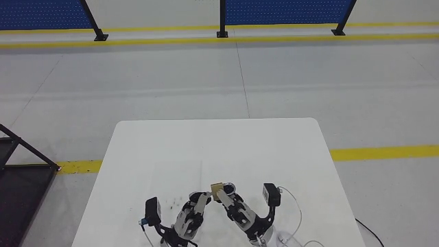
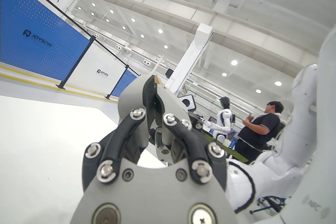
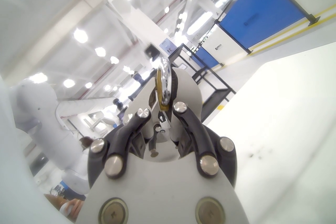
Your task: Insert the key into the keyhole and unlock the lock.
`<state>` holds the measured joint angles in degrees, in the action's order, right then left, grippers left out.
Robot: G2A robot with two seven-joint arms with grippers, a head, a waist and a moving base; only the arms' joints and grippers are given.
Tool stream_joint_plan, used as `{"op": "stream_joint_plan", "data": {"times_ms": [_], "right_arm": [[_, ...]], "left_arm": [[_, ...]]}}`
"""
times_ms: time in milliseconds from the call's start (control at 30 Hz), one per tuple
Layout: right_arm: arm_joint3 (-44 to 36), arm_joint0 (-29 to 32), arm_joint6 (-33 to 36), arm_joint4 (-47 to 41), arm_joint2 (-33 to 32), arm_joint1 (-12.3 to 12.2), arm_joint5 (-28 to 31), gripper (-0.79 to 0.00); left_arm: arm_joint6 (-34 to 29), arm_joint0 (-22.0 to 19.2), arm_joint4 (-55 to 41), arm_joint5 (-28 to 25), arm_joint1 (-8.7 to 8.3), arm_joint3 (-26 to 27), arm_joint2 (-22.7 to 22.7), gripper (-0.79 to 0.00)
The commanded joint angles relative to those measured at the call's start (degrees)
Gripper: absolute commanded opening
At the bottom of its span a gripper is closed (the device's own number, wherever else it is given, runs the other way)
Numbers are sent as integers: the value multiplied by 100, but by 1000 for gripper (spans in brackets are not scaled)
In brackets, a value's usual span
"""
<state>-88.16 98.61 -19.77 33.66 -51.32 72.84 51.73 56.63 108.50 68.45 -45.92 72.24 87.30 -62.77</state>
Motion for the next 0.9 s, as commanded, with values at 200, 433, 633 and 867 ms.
{"op": "stream_joint_plan", "data": {"times_ms": [200, 433, 633, 867], "right_arm": [[-42, 54, 33, 1, -49, -10, 24, -785], [-72, 78, 128, -36, -80, -19, -13, -785], [-100, 97, 199, -98, -107, -29, -7, -785], [-132, 124, 250, -131, -139, -38, 2, -785]], "left_arm": [[815, -181, 935, 847, 19, -269, 150, -785], [1379, -335, 1554, 1514, 12, -464, 250, -785], [1633, -431, 1872, 1858, -16, -581, 285, -785], [1794, -550, 2247, 2522, -38, -731, 297, -785]]}}
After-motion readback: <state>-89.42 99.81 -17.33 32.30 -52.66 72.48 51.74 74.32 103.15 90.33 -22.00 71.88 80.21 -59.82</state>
